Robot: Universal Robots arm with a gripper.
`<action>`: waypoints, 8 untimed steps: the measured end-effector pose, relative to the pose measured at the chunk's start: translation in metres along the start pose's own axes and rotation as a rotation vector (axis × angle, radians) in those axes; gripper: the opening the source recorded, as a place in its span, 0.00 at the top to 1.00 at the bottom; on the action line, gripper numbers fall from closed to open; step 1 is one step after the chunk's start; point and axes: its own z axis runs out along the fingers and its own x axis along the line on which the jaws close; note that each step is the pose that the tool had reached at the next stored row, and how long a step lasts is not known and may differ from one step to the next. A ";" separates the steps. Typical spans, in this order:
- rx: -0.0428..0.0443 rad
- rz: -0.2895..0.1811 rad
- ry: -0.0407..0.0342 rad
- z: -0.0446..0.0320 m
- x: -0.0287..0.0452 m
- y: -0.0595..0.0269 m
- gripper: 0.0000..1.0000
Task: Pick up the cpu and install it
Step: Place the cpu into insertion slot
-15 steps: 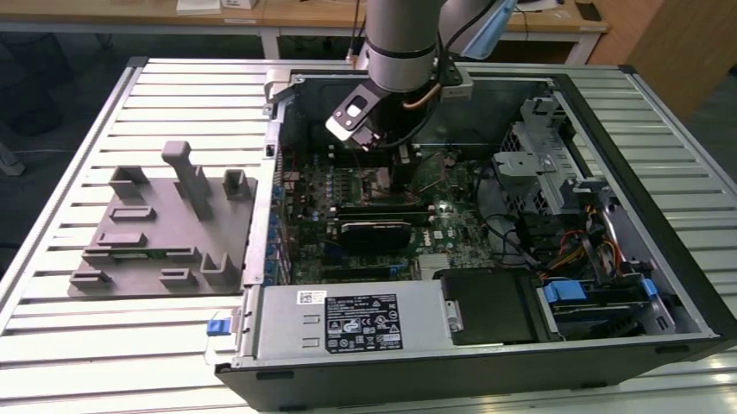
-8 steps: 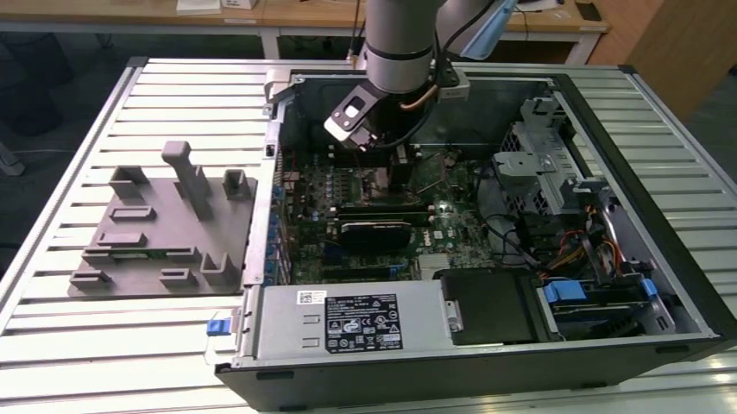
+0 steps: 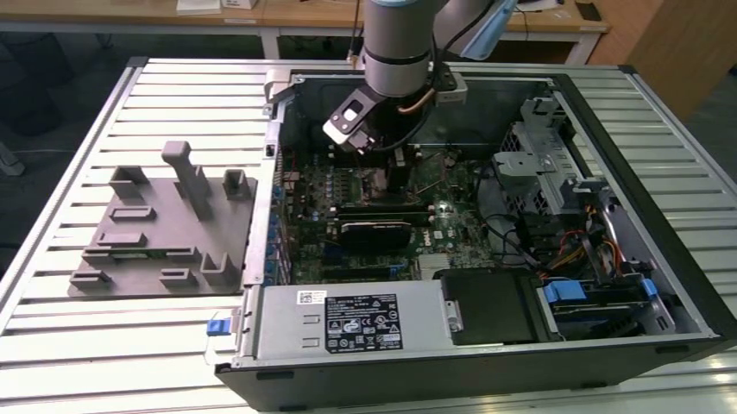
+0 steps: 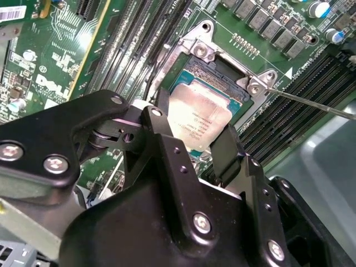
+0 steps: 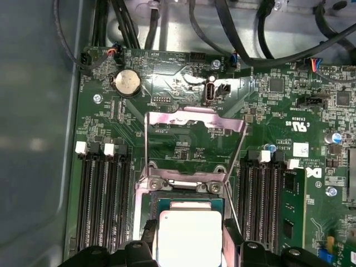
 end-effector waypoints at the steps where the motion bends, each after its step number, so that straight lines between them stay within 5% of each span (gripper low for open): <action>1: 0.0002 0.006 -0.0003 0.0009 0.0001 -0.0001 0.46; 8: 0.0008 0.030 -0.0016 0.0053 0.0005 -0.0011 0.46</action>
